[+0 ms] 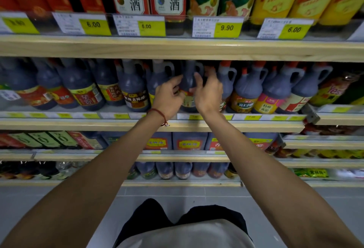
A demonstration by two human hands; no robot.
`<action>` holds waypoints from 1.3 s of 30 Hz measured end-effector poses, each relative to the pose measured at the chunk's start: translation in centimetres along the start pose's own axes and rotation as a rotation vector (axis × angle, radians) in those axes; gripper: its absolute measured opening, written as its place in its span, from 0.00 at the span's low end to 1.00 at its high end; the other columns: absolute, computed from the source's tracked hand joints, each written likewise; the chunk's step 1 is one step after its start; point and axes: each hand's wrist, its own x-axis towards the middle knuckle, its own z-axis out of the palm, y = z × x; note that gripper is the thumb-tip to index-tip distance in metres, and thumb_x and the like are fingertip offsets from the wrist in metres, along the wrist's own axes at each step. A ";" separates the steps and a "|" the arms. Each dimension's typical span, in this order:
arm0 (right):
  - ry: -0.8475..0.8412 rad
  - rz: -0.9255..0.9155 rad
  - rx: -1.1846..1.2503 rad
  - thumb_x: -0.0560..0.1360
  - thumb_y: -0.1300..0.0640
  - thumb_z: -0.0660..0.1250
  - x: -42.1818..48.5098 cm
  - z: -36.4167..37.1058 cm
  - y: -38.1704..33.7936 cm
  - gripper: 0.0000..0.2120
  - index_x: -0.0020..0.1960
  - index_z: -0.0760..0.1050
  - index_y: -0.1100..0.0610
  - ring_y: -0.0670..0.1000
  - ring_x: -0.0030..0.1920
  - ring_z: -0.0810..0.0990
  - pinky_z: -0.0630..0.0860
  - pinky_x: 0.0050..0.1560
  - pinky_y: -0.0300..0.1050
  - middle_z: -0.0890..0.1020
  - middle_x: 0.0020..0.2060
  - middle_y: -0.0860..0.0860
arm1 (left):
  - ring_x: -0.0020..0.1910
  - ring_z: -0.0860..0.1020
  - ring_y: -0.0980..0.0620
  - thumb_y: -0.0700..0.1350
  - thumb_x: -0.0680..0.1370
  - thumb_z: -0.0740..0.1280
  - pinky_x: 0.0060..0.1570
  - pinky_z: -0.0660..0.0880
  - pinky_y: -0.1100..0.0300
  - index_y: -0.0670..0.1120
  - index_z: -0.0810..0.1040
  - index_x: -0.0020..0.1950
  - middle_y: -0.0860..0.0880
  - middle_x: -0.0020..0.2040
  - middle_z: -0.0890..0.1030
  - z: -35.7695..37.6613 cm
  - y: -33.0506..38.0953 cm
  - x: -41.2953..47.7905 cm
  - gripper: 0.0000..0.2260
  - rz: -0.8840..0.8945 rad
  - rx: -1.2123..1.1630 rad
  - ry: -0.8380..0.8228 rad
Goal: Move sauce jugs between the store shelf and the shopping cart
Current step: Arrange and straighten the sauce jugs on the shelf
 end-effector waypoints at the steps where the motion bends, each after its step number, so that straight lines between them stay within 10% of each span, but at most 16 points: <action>1: 0.002 0.004 -0.015 0.82 0.45 0.61 0.1 0.1 0.0 0.14 0.59 0.74 0.55 0.61 0.40 0.85 0.79 0.39 0.58 0.85 0.38 0.57 | 0.70 0.74 0.51 0.31 0.78 0.65 0.71 0.71 0.56 0.38 0.72 0.74 0.43 0.71 0.76 -0.1 0.0 0.1 0.24 -0.003 0.004 0.007; 8: 0.029 0.034 -0.110 0.84 0.52 0.63 0.4 -0.4 0.1 0.12 0.61 0.77 0.59 0.68 0.54 0.80 0.66 0.42 0.52 0.84 0.51 0.63 | 0.56 0.79 0.59 0.37 0.76 0.73 0.56 0.75 0.71 0.39 0.80 0.67 0.44 0.62 0.83 -0.8 0.1 0.4 0.19 0.027 0.110 0.207; 17: 0.002 -0.015 -0.156 0.84 0.54 0.62 0.4 -1.1 0.0 0.12 0.62 0.78 0.59 0.68 0.54 0.80 0.74 0.44 0.57 0.85 0.50 0.63 | 0.63 0.81 0.51 0.41 0.77 0.74 0.56 0.71 0.72 0.41 0.78 0.70 0.44 0.64 0.82 -0.1 0.9 0.4 0.22 0.056 0.171 0.250; 22: -0.042 -0.047 -0.163 0.83 0.55 0.62 0.6 -1.8 0.4 0.12 0.63 0.79 0.55 0.66 0.51 0.82 0.79 0.45 0.58 0.86 0.47 0.60 | 0.62 0.81 0.46 0.50 0.74 0.74 0.62 0.79 0.51 0.50 0.79 0.70 0.46 0.62 0.84 0.1 0.8 0.3 0.24 -0.013 0.296 0.194; 28: 0.007 -0.009 -0.073 0.81 0.61 0.65 -3.2 -2.3 0.7 0.22 0.74 0.74 0.51 0.58 0.55 0.84 0.81 0.53 0.52 0.86 0.58 0.55 | 0.60 0.82 0.47 0.38 0.78 0.70 0.61 0.73 0.64 0.45 0.78 0.71 0.43 0.64 0.82 0.3 0.3 -0.5 0.20 -0.044 0.260 0.142; 39: -0.079 0.078 0.053 0.80 0.66 0.63 -4.3 -2.5 1.3 0.24 0.76 0.72 0.57 0.54 0.59 0.83 0.79 0.65 0.50 0.85 0.59 0.55 | 0.46 0.84 0.42 0.35 0.77 0.63 0.52 0.82 0.48 0.46 0.78 0.71 0.39 0.53 0.85 0.8 0.4 -0.6 0.22 -0.005 0.240 0.214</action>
